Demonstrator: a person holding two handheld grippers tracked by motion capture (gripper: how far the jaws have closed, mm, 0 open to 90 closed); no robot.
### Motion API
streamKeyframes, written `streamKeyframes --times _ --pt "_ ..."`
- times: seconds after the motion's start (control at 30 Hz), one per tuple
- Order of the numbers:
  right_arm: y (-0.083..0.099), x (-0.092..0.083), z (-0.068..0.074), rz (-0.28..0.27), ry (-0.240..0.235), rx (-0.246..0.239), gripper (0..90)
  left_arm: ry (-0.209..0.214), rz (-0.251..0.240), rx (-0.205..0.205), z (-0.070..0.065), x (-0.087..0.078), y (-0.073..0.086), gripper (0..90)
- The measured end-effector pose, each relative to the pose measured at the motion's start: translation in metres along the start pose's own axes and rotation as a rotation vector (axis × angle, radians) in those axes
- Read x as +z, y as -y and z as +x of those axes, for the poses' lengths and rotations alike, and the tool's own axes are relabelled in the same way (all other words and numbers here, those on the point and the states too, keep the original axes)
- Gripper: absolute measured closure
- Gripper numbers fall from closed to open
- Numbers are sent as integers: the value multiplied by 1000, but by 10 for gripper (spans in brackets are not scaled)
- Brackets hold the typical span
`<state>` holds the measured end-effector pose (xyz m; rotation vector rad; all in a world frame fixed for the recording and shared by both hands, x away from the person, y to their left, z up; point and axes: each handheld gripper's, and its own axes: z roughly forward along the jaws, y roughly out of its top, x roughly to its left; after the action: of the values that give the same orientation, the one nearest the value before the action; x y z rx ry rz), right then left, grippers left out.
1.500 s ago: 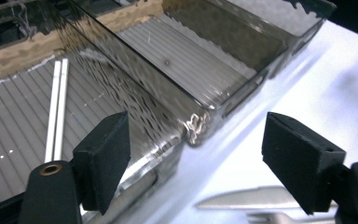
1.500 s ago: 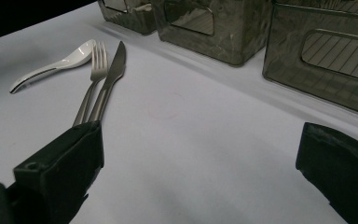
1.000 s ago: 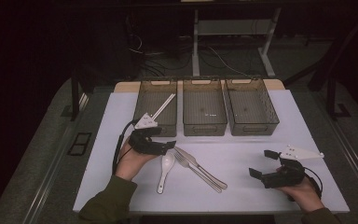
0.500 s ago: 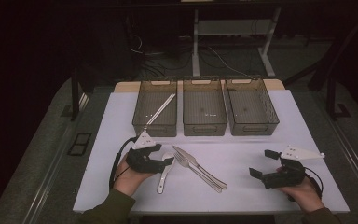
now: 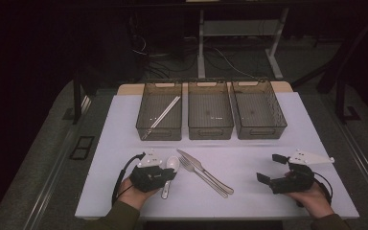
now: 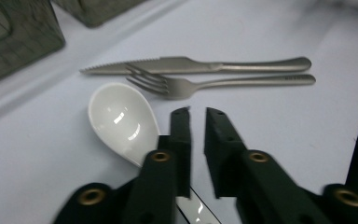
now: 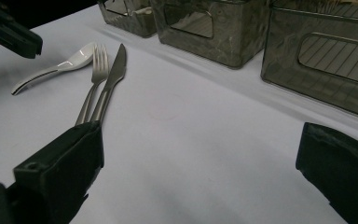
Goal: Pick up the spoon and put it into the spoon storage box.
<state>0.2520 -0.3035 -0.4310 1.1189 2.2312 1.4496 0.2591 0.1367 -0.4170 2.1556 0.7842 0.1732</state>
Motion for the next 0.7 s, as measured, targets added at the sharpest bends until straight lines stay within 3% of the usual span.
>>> streamKeyframes --times 0.07,0.43,0.7 --pt "0 0 0 -1 0 -4 8 7 27 18 -3 2 1 886" --pt "0 0 1 2 0 -1 8 28 119 48 -10 17 5 887" --pt "0 0 1 1 1 1 8 5 157 54 -8 19 7 887"
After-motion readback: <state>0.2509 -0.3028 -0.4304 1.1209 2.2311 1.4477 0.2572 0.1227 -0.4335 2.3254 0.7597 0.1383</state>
